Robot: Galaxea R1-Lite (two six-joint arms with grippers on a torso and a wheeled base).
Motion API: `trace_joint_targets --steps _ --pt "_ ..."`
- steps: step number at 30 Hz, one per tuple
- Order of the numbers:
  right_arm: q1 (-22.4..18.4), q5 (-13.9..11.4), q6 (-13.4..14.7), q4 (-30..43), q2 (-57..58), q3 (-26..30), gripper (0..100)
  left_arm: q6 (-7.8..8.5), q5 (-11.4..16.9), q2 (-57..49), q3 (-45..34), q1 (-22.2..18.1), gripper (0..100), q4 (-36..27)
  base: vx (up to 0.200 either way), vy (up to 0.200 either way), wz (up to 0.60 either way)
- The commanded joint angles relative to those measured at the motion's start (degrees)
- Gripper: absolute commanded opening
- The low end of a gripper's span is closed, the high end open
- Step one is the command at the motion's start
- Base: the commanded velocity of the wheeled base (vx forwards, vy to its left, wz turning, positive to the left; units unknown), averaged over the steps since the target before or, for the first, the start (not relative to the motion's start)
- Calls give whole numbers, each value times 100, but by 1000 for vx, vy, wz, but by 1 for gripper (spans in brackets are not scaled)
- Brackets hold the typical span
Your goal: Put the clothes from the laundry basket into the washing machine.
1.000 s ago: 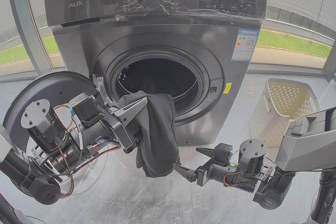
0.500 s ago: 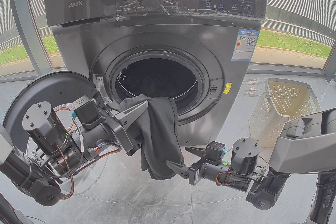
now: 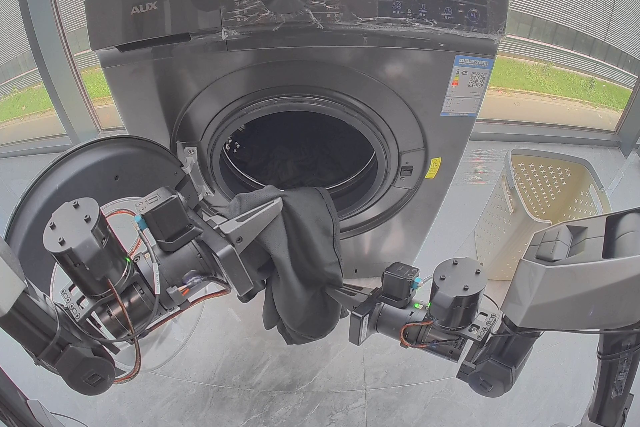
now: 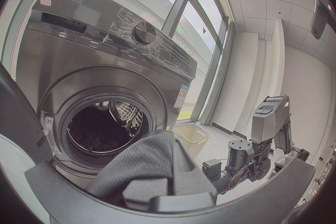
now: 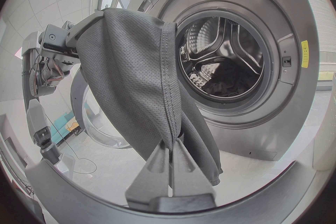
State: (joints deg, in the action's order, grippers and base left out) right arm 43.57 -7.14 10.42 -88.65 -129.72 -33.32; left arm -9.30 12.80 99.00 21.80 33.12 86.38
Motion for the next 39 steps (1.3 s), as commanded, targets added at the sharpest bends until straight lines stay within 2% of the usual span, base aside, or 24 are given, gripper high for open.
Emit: trace_joint_targets --steps 1,2,3,9,17,18,32,35,36,37,39 --pt "11 20 4 -3 35 62 0 -1 -6 5 18 1 0 1 0 0 0" --pt "11 20 -14 -3 35 80 0 -1 -6 5 26 10 0 1 0 0 0" --pt "11 29 -32 -3 26 132 100 -1 -6 5 35 19 0 1 0 0 0" --pt "-6 20 -14 -3 -36 124 100 -1 -6 -12 53 28 0 1 0 0 0" --pt "64 29 -5 -3 -141 -210 100 -10 -6 -21 26 36 0 1 0 0 0" --pt "73 38 4 -3 -176 -237 0 -10 -6 -21 26 36 0 1 0 0 0" --pt "38 99 4 -12 131 -35 0 16 -14 -3 -35 1 0 1 0 0 0" --pt "-15 213 -14 -3 360 124 0 16 -14 5 -105 -34 0 1 0 0 0" --pt "-68 424 -40 23 579 317 0 7 -14 5 -167 -78 0 1 0 0 0" --pt "-129 512 -67 32 659 423 0 7 -14 5 -202 -78 0 10 0 0 0" --pt "-252 556 -190 23 861 713 0 7 -14 -3 -290 -78 0 1 0 0 0"
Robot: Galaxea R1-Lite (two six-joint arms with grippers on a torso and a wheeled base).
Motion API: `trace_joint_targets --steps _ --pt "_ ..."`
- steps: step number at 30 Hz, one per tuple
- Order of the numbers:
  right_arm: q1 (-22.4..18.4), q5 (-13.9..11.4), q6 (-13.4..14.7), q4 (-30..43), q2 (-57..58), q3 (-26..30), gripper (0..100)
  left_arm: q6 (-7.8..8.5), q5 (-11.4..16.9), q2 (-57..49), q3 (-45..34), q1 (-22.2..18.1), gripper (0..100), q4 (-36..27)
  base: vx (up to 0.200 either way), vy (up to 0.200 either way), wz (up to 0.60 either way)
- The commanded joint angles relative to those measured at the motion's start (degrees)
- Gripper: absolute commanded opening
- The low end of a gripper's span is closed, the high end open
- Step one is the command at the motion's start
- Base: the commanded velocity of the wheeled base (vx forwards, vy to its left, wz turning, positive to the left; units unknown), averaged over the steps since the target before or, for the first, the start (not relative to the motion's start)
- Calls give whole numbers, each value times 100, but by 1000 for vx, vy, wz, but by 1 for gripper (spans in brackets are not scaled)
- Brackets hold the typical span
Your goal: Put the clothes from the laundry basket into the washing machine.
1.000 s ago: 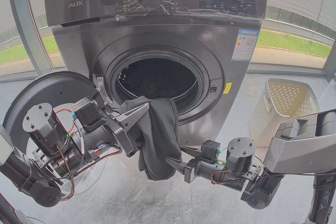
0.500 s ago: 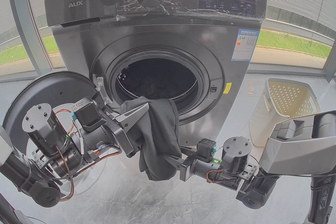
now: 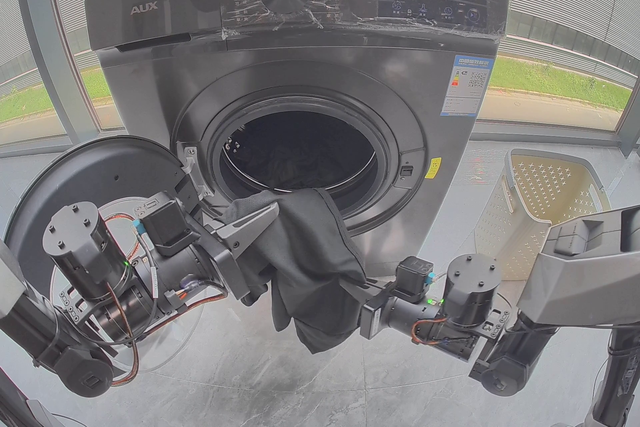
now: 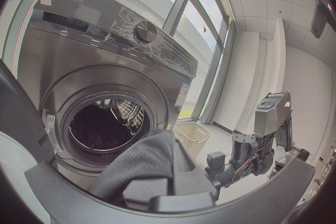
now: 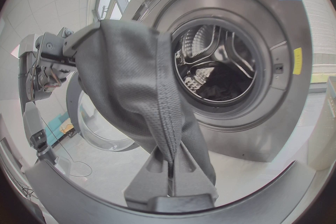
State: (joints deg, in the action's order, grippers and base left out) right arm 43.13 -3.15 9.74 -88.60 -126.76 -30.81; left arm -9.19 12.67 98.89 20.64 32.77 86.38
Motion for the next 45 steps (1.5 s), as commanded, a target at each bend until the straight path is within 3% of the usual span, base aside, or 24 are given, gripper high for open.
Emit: trace_joint_targets --steps 1,4,5,9,15,20,22,27,33,45 --pt "-252 174 -139 27 661 584 0 -4 -1 7 -201 -42 0 1 0 0 0" --pt "-428 200 -148 45 863 751 0 23 -10 25 -262 -25 0 1 0 0 0" --pt "-428 200 -148 45 863 751 0 23 -10 25 -262 -25 100 1 0 0 0" --pt "-736 183 -174 62 995 655 0 5 52 25 -579 63 100 -60 0 0 0" --pt "-780 148 -227 45 995 382 0 75 87 491 -1396 459 100 -7 0 0 0" --pt "-780 148 -236 62 1004 198 0 225 122 755 -1651 713 100 -7 0 0 0" --pt "-780 148 -236 62 1013 189 0 383 175 904 -1765 810 100 -7 0 0 0" --pt "-780 104 -245 36 1083 286 0 480 298 965 -1739 775 100 -7 0 0 0" --pt "-710 -213 -341 1 1241 567 0 462 228 1132 -1449 626 100 -7 0 0 0" --pt "-446 -441 -368 1 1479 725 0 497 245 1985 -666 327 100 1 0 0 0"
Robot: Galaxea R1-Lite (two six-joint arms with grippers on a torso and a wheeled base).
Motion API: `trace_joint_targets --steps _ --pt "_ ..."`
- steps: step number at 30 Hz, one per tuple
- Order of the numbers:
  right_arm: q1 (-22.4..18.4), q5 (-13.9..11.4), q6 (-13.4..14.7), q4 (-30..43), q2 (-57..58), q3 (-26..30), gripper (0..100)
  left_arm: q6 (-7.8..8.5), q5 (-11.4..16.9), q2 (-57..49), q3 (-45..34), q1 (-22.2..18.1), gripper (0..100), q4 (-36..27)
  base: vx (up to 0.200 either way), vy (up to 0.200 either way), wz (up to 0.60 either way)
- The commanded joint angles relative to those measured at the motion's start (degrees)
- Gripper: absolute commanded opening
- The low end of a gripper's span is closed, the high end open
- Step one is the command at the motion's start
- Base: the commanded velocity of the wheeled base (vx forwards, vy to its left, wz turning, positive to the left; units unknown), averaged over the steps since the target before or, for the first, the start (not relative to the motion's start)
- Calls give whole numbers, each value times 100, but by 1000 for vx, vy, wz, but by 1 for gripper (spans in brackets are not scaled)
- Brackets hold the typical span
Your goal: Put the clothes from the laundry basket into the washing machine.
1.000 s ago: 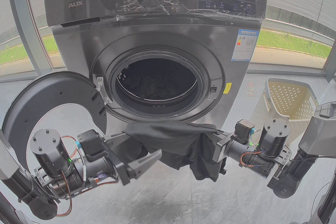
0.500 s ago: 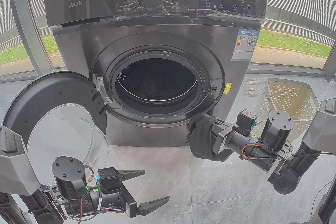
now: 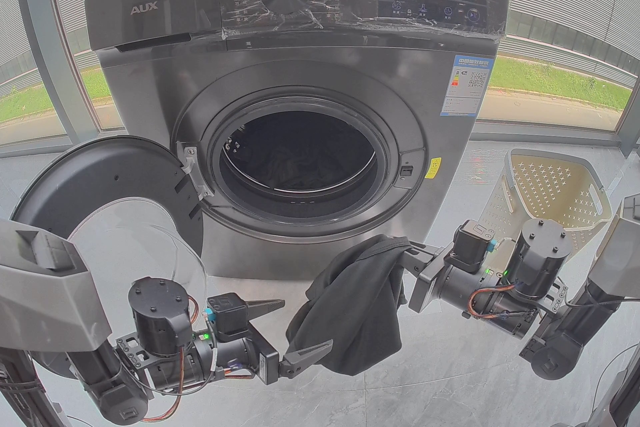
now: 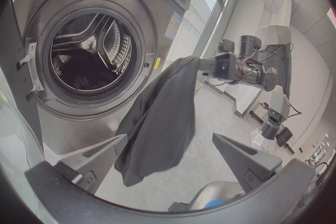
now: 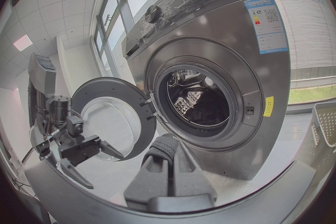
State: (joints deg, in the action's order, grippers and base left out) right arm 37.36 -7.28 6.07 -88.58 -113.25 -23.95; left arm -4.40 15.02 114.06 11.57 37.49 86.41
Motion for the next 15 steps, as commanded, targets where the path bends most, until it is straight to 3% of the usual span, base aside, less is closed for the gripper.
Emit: trace_joint_targets --steps 1,15 --pt "157 -37 8 -2 163 40 0 18 1 512 267 -154 100 -1 0 0 0" --pt "649 -63 43 -2 304 49 0 36 -113 1093 847 -154 100 -1 0 0 0"
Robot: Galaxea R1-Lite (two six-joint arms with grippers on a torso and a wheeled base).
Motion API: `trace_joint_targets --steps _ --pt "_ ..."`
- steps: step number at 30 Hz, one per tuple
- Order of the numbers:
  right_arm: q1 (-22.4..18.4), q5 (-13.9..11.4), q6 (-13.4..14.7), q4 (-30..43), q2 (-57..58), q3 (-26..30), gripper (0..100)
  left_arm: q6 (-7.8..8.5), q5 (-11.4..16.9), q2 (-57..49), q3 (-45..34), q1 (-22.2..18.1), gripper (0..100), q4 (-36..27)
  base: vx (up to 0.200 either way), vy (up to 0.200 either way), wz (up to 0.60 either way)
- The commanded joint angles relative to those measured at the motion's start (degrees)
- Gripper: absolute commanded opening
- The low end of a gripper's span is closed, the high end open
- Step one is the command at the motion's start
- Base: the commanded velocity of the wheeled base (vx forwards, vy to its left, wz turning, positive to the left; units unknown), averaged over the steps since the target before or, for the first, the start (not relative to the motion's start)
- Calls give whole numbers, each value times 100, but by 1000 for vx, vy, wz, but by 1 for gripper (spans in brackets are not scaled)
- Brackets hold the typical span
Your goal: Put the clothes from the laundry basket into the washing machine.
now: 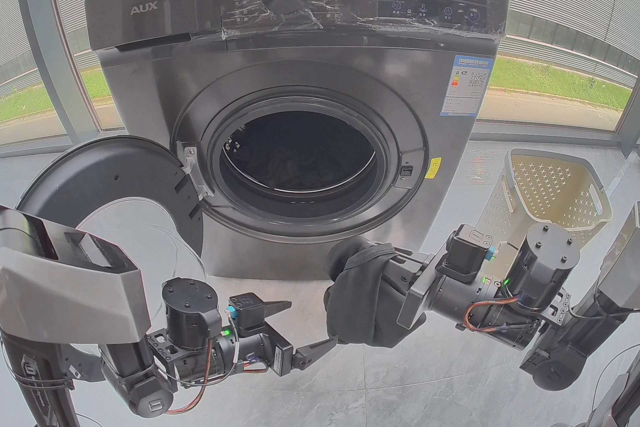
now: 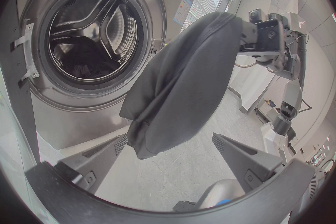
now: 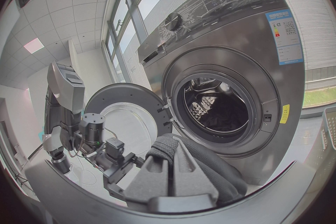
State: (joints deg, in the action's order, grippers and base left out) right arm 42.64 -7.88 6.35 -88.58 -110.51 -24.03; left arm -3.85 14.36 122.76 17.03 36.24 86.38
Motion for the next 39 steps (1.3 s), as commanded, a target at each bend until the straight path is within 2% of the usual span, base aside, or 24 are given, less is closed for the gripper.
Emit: trace_joint_targets --steps 1,12,17,39 --pt "148 -4 33 -2 29 74 0 -28 -47 222 406 -47 100 1 0 0 0" --pt "297 5 42 -2 -23 74 0 -19 -56 635 907 -65 100 1 0 0 0" --pt "297 14 42 -2 -32 30 0 -10 -65 635 819 85 100 1 0 0 0" --pt "183 49 42 -2 -146 74 0 -45 -30 486 635 190 100 19 0 0 0"
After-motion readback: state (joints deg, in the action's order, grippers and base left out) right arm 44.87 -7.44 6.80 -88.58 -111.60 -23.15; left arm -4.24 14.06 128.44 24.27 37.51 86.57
